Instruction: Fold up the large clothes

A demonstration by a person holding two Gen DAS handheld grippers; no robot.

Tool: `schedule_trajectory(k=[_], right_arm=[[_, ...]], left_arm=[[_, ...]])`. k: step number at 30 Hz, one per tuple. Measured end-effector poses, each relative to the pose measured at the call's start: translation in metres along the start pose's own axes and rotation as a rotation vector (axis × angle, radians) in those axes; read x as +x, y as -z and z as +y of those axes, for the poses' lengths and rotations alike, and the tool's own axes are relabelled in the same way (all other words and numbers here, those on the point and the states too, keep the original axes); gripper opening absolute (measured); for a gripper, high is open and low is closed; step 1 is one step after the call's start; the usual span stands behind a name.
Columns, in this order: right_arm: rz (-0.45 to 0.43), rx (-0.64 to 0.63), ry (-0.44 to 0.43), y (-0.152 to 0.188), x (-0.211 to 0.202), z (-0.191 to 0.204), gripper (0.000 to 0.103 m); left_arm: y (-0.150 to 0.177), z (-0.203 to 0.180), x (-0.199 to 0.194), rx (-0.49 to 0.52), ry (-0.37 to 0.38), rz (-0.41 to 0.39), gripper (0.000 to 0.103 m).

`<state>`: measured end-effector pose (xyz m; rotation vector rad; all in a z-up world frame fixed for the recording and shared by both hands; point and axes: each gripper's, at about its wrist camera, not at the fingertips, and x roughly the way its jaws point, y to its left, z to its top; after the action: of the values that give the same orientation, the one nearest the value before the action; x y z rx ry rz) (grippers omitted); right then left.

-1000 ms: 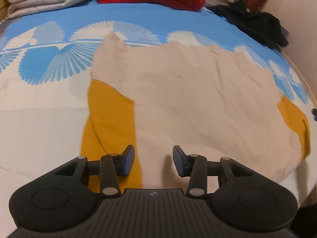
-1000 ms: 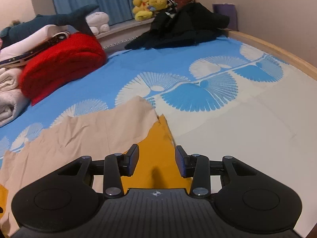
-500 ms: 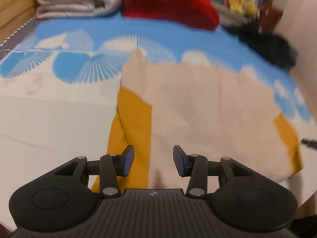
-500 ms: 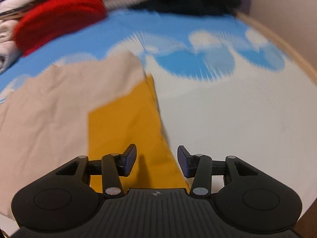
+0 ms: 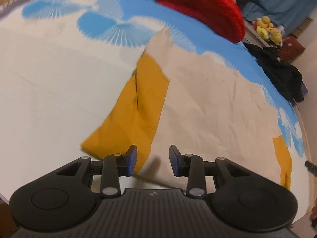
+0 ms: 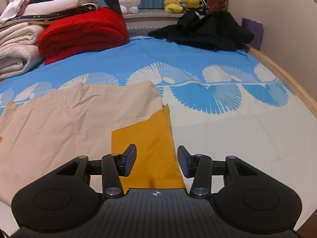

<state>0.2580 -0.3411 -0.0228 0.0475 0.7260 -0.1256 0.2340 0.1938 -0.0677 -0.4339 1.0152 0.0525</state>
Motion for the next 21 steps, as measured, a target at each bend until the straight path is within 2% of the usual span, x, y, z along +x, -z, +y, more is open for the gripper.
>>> schedule_trajectory(k=[10, 13, 16, 21], right_arm=[[-0.016, 0.006, 0.002, 0.002, -0.011, -0.002, 0.048], [-0.017, 0.010, 0.001, 0.003, -0.013, -0.004, 0.048], [-0.024, 0.016, -0.005, 0.002, -0.015, -0.006, 0.048], [-0.024, 0.019, -0.012, 0.003, -0.015, -0.006, 0.048]], left_arm=[[0.005, 0.010, 0.012, -0.043, 0.046, 0.065, 0.045], [0.008, 0.020, 0.015, -0.124, 0.058, 0.095, 0.053], [0.012, 0.036, 0.021, -0.235, 0.038, 0.143, 0.054], [0.011, 0.054, 0.032, -0.393, 0.039, 0.154, 0.065]])
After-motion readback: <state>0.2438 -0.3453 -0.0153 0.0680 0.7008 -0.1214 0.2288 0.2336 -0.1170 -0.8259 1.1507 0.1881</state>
